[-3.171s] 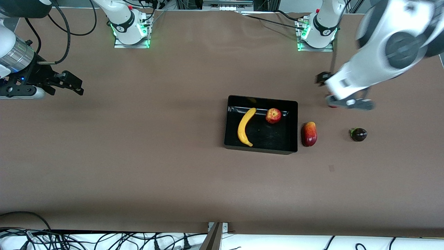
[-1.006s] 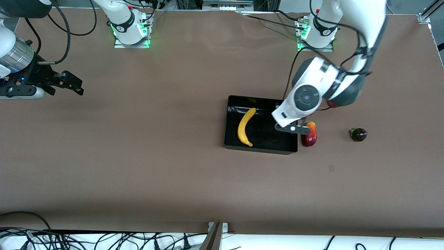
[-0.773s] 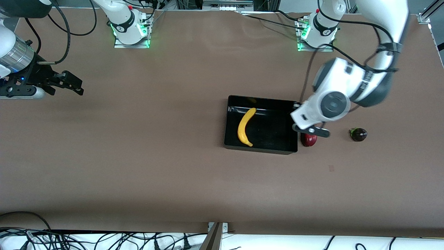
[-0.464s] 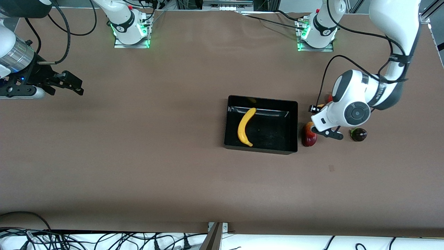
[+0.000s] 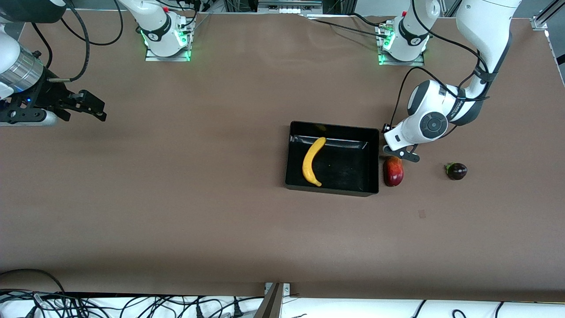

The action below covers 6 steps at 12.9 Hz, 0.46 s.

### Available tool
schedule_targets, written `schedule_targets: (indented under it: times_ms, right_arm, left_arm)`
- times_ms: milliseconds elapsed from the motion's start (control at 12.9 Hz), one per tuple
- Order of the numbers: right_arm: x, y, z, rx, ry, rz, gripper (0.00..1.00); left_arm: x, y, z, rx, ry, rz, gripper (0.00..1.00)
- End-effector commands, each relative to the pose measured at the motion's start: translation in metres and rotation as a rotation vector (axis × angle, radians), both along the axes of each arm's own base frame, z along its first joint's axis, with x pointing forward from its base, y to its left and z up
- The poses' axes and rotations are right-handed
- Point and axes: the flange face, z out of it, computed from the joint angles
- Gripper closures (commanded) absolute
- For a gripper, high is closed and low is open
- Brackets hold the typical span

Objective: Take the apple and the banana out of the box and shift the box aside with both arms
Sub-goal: 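Lift the apple out and set it beside the tray with the left gripper, then move the left gripper back over the tray toward the banana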

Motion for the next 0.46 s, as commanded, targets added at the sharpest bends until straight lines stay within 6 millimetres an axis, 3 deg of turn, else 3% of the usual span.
schedule_targets:
  times_ms: [0,232,387]
  right_arm:
    - [0.001,0.0,0.004,-0.01,-0.005,-0.01,0.0]
    - [0.001,0.0,0.005,-0.01,-0.006,-0.01,0.0]
    - [0.001,0.001,0.004,-0.01,-0.006,-0.008,0.0]
  left_arm:
    - [-0.004,0.006,0.01,0.022,-0.014,-0.045,0.0]
    - [0.0,0.007,0.017,0.029,-0.015,-0.046,0.0]
    - [0.022,0.002,0.065,0.049,-0.039,-0.043,0.0]
